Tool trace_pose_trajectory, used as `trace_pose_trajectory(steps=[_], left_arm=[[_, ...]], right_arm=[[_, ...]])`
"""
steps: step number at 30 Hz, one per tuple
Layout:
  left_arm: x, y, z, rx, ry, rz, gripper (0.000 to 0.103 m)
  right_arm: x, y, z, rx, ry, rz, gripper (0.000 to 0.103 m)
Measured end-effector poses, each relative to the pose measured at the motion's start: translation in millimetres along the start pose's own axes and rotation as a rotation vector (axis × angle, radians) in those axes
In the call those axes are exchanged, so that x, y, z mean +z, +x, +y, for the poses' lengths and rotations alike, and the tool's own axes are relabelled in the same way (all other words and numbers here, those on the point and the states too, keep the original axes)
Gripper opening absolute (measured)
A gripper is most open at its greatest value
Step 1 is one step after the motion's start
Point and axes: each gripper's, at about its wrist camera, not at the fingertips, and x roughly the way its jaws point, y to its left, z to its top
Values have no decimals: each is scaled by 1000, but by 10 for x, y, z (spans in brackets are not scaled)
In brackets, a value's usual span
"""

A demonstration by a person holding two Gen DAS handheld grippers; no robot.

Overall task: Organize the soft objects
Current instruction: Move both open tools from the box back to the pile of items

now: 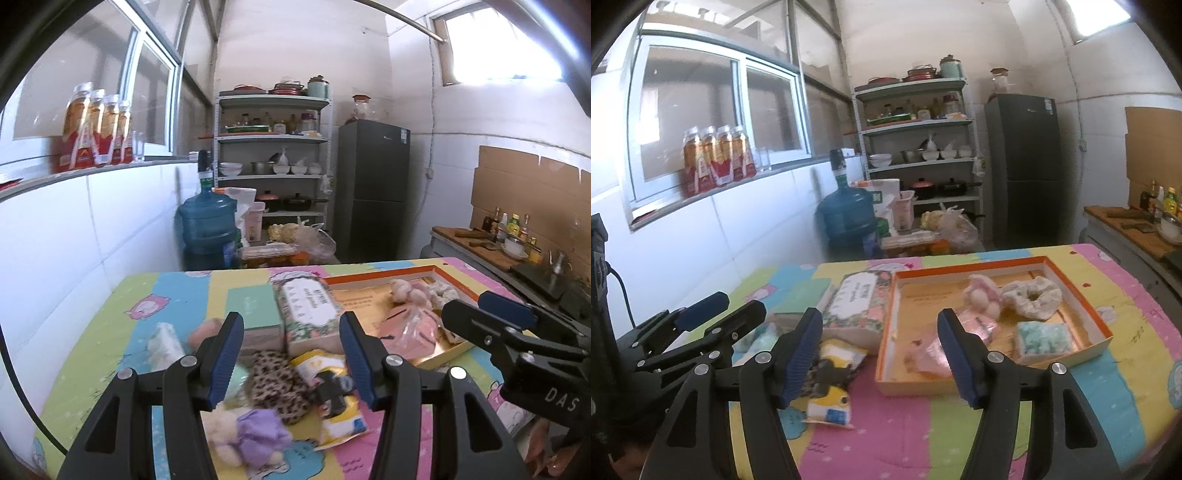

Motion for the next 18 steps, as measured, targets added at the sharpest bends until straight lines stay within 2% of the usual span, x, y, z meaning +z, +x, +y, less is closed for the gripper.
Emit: trace_pose_trajectory(steps=[18], left_arm=[[-219, -236, 605, 46, -50, -6, 54]], right_arm=[[-196, 32, 603, 55, -50, 14, 69]])
